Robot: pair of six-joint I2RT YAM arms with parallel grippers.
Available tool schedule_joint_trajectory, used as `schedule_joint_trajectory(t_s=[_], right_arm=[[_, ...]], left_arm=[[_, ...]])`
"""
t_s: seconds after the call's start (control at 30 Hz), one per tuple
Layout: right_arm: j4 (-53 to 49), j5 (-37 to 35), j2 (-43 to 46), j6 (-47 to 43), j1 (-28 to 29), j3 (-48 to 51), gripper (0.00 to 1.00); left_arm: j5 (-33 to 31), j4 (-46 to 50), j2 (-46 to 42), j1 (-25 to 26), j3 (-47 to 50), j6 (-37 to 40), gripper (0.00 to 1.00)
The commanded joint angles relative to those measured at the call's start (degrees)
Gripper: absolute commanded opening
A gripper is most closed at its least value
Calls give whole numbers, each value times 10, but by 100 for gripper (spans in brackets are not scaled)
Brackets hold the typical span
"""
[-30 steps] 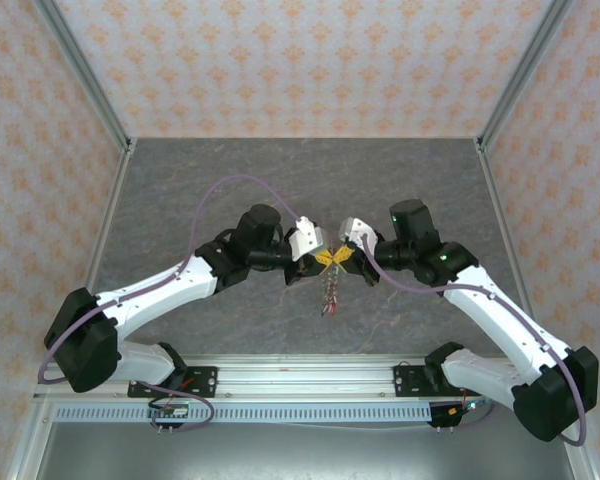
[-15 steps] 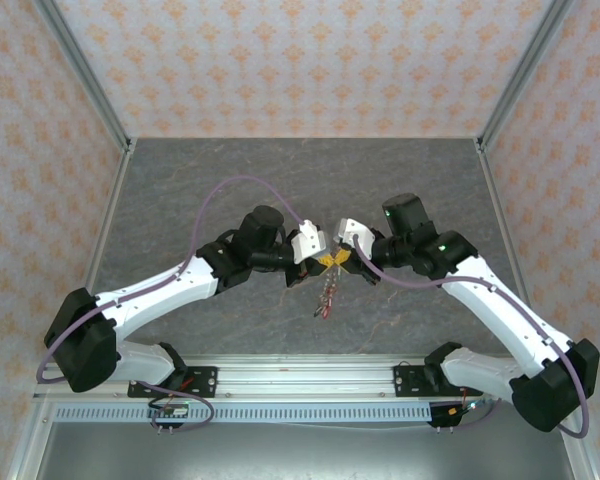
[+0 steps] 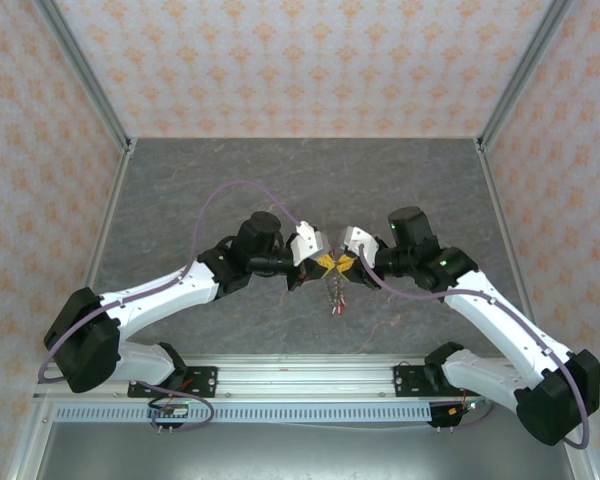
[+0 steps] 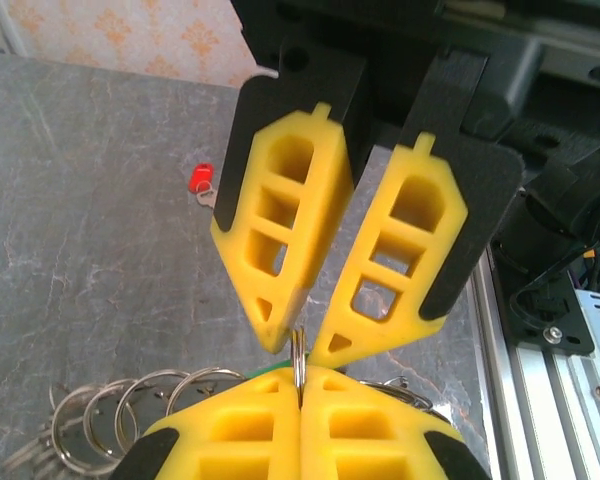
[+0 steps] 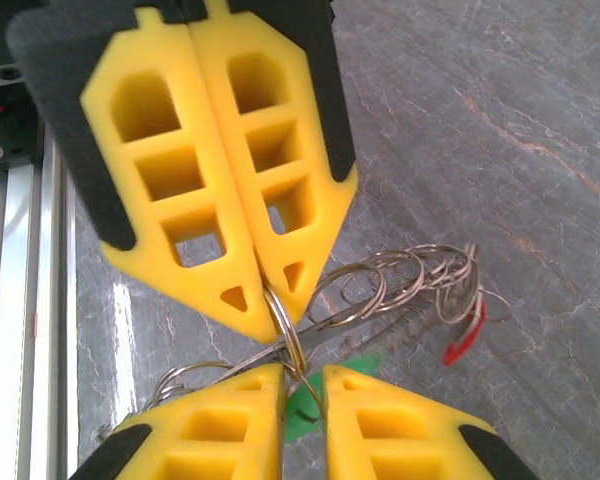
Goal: Put the keys on the keyring
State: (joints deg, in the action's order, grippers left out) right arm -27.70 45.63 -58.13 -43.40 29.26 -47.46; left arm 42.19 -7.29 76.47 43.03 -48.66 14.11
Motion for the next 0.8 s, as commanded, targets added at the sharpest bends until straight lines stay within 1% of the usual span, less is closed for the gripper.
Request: schedule_joint_trajectory(t_s=[0.0,0.07,0.23,0.4,0.47,0.6,0.67,0.77], right_arm=[[50,38,9,25,-10,18,13],[63,54,7,33,-17,27,11],[93,59,0,52,-33,53,12],[99,61,30,64,-36,53,19],[92,57,40,62,-37,49,19],[67,49,54,46,-37,39,28],[58,48,57,38,-37,38,30],[59,54,53,37,-37,31,30]], left_arm=[[28,-76,-13,0,-4,-22,0],[36,-78,-10,-1,-7,-25,0],[41,-88,-7,0,-7,-30,0],[30,-63,-1,0,-14,-18,0],[25,-53,2,-1,-18,-12,0],[19,-33,5,-1,-27,-1,0],[20,-33,7,0,-27,-1,0],[22,-33,8,0,-28,-1,0]])
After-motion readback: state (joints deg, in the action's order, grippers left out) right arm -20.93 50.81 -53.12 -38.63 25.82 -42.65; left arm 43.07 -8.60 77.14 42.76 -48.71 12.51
